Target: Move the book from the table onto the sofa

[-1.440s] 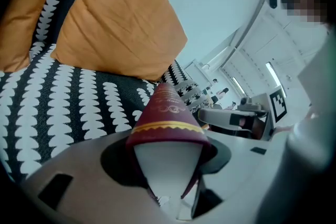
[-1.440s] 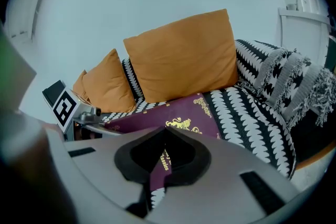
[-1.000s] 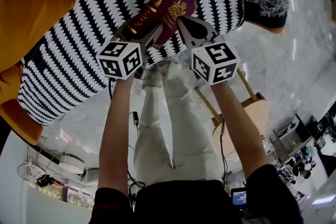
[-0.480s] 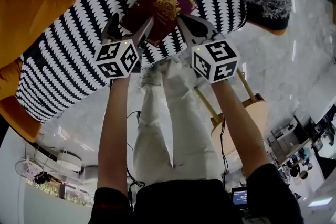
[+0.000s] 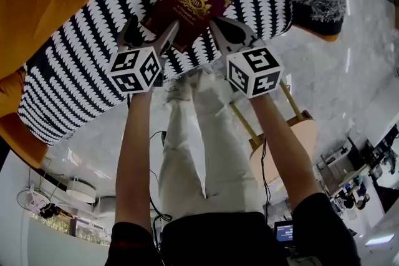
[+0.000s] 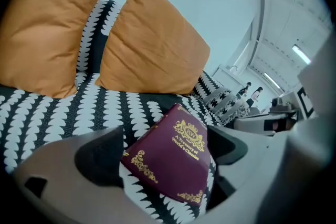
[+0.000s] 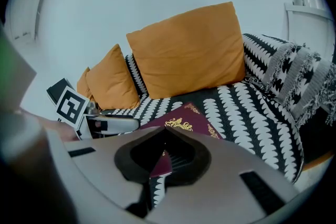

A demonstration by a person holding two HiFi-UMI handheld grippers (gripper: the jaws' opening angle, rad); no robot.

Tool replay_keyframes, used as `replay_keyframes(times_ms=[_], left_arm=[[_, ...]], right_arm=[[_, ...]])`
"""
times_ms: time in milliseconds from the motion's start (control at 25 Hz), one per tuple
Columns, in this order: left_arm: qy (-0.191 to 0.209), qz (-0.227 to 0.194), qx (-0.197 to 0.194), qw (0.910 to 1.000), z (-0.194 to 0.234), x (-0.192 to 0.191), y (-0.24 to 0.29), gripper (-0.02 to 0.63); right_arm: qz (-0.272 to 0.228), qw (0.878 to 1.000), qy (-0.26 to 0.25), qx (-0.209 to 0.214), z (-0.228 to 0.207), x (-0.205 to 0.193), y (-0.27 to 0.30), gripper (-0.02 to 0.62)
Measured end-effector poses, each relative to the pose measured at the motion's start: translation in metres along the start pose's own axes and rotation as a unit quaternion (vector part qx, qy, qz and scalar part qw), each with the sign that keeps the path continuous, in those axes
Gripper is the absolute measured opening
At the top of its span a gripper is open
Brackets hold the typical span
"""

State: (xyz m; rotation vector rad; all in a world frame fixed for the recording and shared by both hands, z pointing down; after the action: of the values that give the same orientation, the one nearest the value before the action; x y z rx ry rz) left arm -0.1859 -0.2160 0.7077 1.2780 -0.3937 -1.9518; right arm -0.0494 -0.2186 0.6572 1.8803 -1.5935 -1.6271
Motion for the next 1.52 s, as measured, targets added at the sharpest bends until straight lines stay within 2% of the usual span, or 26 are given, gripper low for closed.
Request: replay_keyframes(times_ms=[440, 480, 600, 640, 920, 1120, 1320, 1520], left_arm=[[0.008, 0.003, -0.05, 0.9987, -0.04, 0.057, -0.026, 0.486], [0.014, 0.005, -0.054, 0.9984, -0.043, 0.062, -0.029, 0.47], [0.038, -0.001, -0.053, 0.9978, -0.048, 0.08, -0.046, 0.324], [0.046, -0.004, -0.055, 0.9974, -0.05, 0.086, -0.053, 0.297], [0.072, -0.011, -0.072, 0.9947, -0.078, 0.121, -0.095, 0.17], [0.12, -0.03, -0.06, 0.9905, -0.1, 0.157, -0.132, 0.07], [0.165, -0.061, -0.053, 0.9829, -0.121, 0.191, -0.165, 0.034], [0.173, -0.103, -0.056, 0.9779, -0.145, 0.215, -0.207, 0.017]], right_arm=[[-0.027, 1.0, 0.004, -0.001, 0.014, 0.041, -0.04, 0.017], [-0.031, 1.0, 0.004, 0.0, 0.017, 0.045, -0.042, 0.017], [-0.044, 0.999, 0.0, 0.002, 0.029, 0.061, -0.053, 0.017], [-0.049, 0.999, -0.003, 0.003, 0.035, 0.067, -0.058, 0.017], [-0.07, 0.997, -0.018, 0.008, 0.065, 0.096, -0.093, 0.017], [-0.091, 0.995, -0.035, 0.017, 0.092, 0.122, -0.125, 0.017], [-0.118, 0.992, -0.045, 0.016, 0.112, 0.152, -0.15, 0.017], [-0.128, 0.989, -0.074, 0.031, 0.146, 0.176, -0.178, 0.017]])
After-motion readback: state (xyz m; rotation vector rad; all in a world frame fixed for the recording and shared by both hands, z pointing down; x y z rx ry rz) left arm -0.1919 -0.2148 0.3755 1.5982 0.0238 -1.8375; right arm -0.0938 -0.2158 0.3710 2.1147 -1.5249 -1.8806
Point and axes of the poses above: the fingertips, and each gripper's own axes: y forward along the fingers, z to its left, x out of its top, the point moved 1 cm from there along -y, backward along the fingers, and after that the axes turned 4 degrees about y, right-handed, at the moved point
